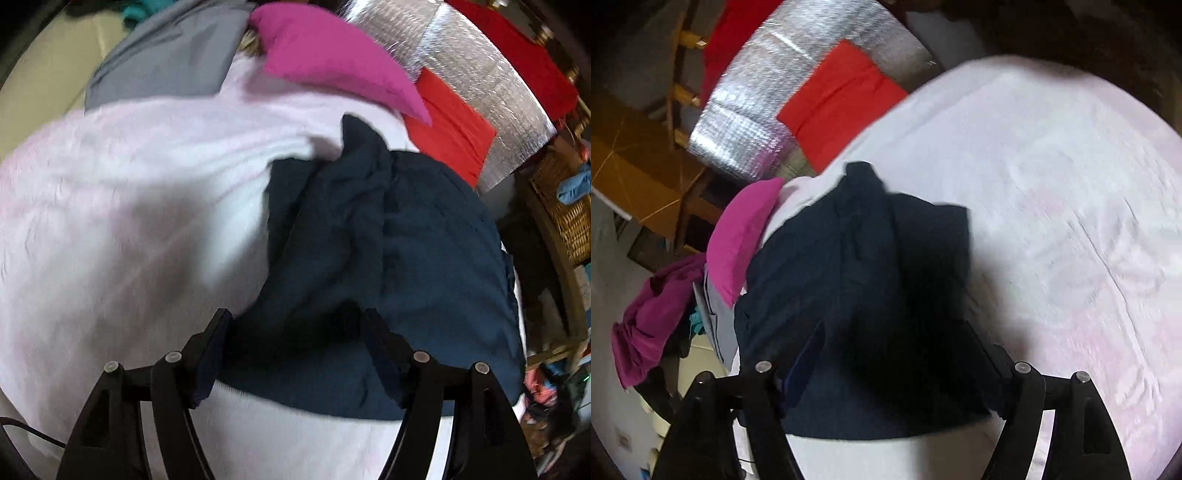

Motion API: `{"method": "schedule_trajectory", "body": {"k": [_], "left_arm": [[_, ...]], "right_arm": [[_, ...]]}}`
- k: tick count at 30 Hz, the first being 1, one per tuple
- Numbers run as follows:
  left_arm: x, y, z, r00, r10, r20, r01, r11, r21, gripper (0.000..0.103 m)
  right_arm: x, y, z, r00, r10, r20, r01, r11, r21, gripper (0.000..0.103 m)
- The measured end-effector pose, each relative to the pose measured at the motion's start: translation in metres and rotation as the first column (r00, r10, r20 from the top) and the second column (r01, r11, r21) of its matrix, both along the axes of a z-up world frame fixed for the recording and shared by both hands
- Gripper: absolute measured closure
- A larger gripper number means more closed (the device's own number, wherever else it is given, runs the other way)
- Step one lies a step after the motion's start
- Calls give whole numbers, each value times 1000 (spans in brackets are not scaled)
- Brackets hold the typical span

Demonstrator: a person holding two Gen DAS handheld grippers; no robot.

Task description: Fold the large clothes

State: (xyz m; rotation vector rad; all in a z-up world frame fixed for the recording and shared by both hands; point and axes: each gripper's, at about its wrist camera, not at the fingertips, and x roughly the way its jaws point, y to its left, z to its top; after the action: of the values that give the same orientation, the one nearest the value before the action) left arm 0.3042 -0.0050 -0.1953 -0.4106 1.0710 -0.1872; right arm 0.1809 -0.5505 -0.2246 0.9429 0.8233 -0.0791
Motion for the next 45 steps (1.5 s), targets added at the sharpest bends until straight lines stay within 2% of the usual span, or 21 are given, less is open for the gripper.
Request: {"method": "schedule_trajectory", "body": {"k": [3, 5, 8, 10, 12, 16, 20, 25, 29, 31, 35, 40, 42, 43, 45], "left_arm": [[-6, 9, -7, 999, 31, -43, -33, 998, -49, 27], [-9, 14, -13, 997, 47, -66, -53, 994, -96, 27], [-7, 17, -18, 994, 59, -88, -69, 990, -123, 22], [-2, 19, -24, 993, 65, -103, -80, 985, -150, 21], [2, 19, -27, 991, 77, -107, -96, 979, -180, 20], [9, 16, -27, 994, 72, -80, -88, 973, -213, 20], [18, 9, -27, 997, 50, -50, -60, 975, -212, 20], [26, 1, -29, 999, 42, -32, -47, 981, -186, 21], [30, -1, -31, 999, 43, -28, -47, 985, -167, 22], [33, -1, -33, 998, 58, -34, -63, 983, -172, 17], [32, -2, -34, 998, 52, -32, -57, 984, -168, 11], [34, -2, -34, 999, 39, -21, -42, 982, -186, 12], [37, -5, -34, 999, 36, -14, -38, 982, -184, 21], [37, -5, -33, 999, 38, -9, -39, 982, -182, 23], [38, -4, -31, 999, 44, 5, -42, 980, -193, 38]], "right_arm": [[-10, -2, -12, 1000, -15, -15, 17, 997, 75, 24], [-15, -3, -18, 999, -23, -29, 26, 995, 93, 24], [-11, -4, -31, 997, -26, -68, 34, 993, 110, 22], [-4, -4, -46, 996, -13, -87, 28, 984, 174, 22], [4, -1, -54, 998, -2, -67, 17, 974, 224, 22], [21, 7, -53, 1000, 3, -8, -1, 977, 212, 19], [33, 19, -52, 999, 32, 39, -40, 973, 226, 21], [43, 31, -54, 998, 61, 7, -62, 985, 162, 20], [41, 27, -59, 999, 15, 44, -24, 976, 218, 14], [40, 26, -61, 999, -6, 50, -7, 970, 245, 12], [41, 27, -61, 999, 0, 52, -12, 972, 236, 12], [38, 27, -60, 998, -1, 61, -12, 976, 219, 12], [39, 27, -60, 998, 7, 62, -21, 974, 226, 12], [40, 26, -60, 998, 11, 54, -24, 973, 228, 15], [39, 25, -60, 999, 1, 35, -9, 973, 229, 23]]}}
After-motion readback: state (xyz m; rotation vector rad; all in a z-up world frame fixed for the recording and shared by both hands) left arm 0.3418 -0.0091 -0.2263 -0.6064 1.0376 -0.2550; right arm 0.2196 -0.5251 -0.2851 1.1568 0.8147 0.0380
